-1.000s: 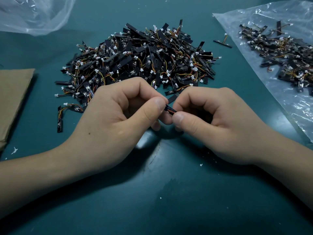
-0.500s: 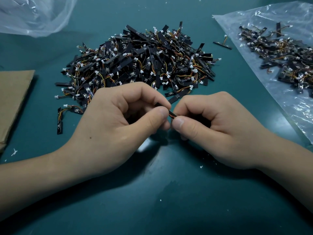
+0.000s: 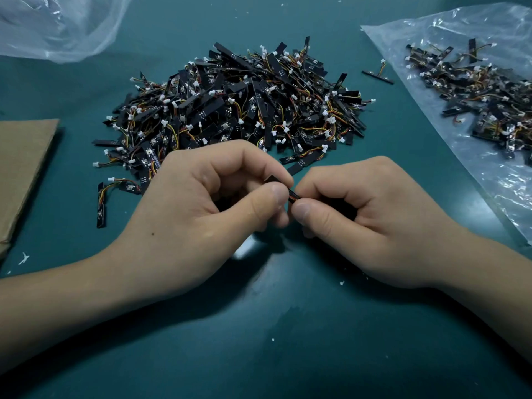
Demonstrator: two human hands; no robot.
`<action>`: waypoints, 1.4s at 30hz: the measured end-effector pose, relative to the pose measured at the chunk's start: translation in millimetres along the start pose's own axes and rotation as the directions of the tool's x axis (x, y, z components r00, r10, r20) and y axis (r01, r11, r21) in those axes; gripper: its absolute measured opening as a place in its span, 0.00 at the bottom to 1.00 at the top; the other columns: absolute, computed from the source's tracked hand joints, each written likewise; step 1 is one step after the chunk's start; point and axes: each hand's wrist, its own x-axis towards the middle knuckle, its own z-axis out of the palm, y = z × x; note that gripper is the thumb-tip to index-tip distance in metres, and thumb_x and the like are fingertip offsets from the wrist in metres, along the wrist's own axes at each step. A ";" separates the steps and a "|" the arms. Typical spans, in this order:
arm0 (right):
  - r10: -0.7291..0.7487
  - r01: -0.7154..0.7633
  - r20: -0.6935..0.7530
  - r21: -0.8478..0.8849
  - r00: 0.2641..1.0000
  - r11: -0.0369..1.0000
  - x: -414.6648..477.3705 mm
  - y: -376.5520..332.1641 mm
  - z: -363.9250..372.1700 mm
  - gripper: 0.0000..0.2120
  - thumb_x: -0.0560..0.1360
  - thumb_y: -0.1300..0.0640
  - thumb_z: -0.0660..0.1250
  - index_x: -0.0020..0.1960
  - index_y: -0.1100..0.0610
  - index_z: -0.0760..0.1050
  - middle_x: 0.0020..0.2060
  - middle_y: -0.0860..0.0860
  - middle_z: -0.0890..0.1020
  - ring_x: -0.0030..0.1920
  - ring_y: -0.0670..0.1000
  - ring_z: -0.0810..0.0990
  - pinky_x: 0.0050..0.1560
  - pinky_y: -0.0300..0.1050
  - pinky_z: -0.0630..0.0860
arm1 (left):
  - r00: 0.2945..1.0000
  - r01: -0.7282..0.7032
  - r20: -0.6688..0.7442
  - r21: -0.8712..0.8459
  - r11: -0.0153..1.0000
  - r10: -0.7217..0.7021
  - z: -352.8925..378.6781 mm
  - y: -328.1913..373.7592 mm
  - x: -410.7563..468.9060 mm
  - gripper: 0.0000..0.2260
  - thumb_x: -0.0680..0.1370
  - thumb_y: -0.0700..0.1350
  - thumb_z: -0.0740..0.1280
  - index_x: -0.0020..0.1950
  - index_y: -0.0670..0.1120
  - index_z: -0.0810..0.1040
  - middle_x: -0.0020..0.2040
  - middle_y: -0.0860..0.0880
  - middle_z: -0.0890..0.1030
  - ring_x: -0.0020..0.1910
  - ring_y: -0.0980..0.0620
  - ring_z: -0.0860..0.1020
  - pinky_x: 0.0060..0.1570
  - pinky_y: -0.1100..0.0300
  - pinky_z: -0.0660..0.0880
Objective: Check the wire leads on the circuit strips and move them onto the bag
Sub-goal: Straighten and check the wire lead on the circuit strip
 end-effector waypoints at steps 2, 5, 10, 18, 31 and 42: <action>0.007 -0.007 0.001 0.003 1.000 1.000 0.0 0.2 0.4 0.09 0.80 0.52 0.66 0.42 0.51 0.79 0.29 0.48 0.76 0.31 0.51 0.74 0.32 0.49 0.71 | 1.000 -0.007 -0.004 0.020 1.000 0.007 -0.2 -0.9 0.1 0.02 0.78 0.42 0.70 0.48 0.48 0.82 0.36 0.50 0.85 0.32 0.56 0.81 0.35 0.64 0.78; 0.019 -0.019 0.002 -0.010 1.000 1.000 0.5 -0.1 0.1 0.09 0.80 0.51 0.65 0.42 0.51 0.78 0.29 0.47 0.76 0.31 0.51 0.74 0.33 0.49 0.71 | 1.000 -0.006 -0.003 0.007 1.000 0.006 -0.3 -2.6 0.0 0.02 0.78 0.42 0.70 0.48 0.48 0.82 0.36 0.50 0.85 0.33 0.55 0.82 0.36 0.64 0.78; 0.022 -0.021 0.012 -0.045 1.000 0.999 1.1 -1.0 1.0 0.08 0.80 0.50 0.65 0.43 0.48 0.79 0.30 0.44 0.77 0.33 0.49 0.75 0.35 0.51 0.72 | 1.000 -0.010 0.001 0.008 1.000 0.010 -0.6 -4.6 0.2 0.02 0.78 0.43 0.70 0.48 0.49 0.82 0.36 0.51 0.85 0.33 0.54 0.82 0.35 0.63 0.78; 0.029 -0.029 -0.005 -0.077 1.000 0.997 1.9 -1.0 2.6 0.09 0.80 0.49 0.64 0.43 0.49 0.78 0.30 0.44 0.75 0.34 0.48 0.74 0.36 0.51 0.72 | 1.000 -0.016 0.010 0.060 0.998 0.015 -1.8 -2.4 3.6 0.04 0.79 0.40 0.69 0.49 0.48 0.82 0.37 0.50 0.85 0.33 0.53 0.82 0.36 0.59 0.79; 0.081 -0.092 -0.077 -0.151 0.994 0.984 -2.1 -5.7 4.9 0.08 0.78 0.48 0.65 0.43 0.49 0.79 0.30 0.42 0.76 0.34 0.47 0.75 0.36 0.52 0.74 | 1.000 0.012 0.017 0.169 0.986 -0.015 2.5 -0.4 0.6 0.02 0.78 0.43 0.69 0.48 0.49 0.80 0.37 0.53 0.85 0.36 0.52 0.84 0.39 0.53 0.80; 0.141 -0.167 -0.116 -0.264 0.983 0.950 -4.4 -13.8 13.5 0.13 0.79 0.41 0.59 0.41 0.46 0.73 0.31 0.42 0.73 0.35 0.47 0.73 0.36 0.50 0.72 | 1.000 0.022 -0.003 0.141 0.990 -0.022 -1.1 1.1 2.4 0.02 0.78 0.43 0.68 0.47 0.48 0.81 0.37 0.52 0.85 0.36 0.48 0.84 0.36 0.49 0.78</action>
